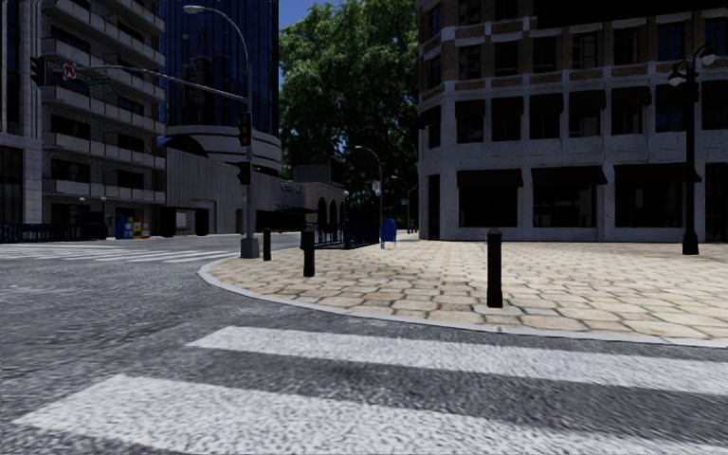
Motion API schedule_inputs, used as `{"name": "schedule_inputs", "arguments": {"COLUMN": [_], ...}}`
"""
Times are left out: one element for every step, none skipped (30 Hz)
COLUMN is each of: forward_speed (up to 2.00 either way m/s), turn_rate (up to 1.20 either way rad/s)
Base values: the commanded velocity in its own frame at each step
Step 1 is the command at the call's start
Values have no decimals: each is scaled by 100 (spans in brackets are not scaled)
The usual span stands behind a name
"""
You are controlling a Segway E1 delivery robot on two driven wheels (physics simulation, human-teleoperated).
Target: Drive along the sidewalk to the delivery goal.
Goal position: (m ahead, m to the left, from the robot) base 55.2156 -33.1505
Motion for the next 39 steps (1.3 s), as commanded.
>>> {"name": "schedule_inputs", "arguments": {"forward_speed": [200, 200, 200, 200, 200, 200, 200, 200, 200, 200, 200, 200, 200, 200, 200, 200, 200, 200, 200, 200, 200, 200, 200, 200, 200, 200, 200, 200, 200, 200, 200, 200, 200, 200, 200, 200, 200, 200, 200], "turn_rate": [0, 0, 0, 0, 0, 0, 0, 0, 0, 0, 0, 0, 0, 0, 0, 0, 0, 0, 0, 0, 0, 0, 0, 0, 0, 0, 0, 0, 0, 0, -4, -15, -26, -26, -38, -75, -75, -75, -58]}}
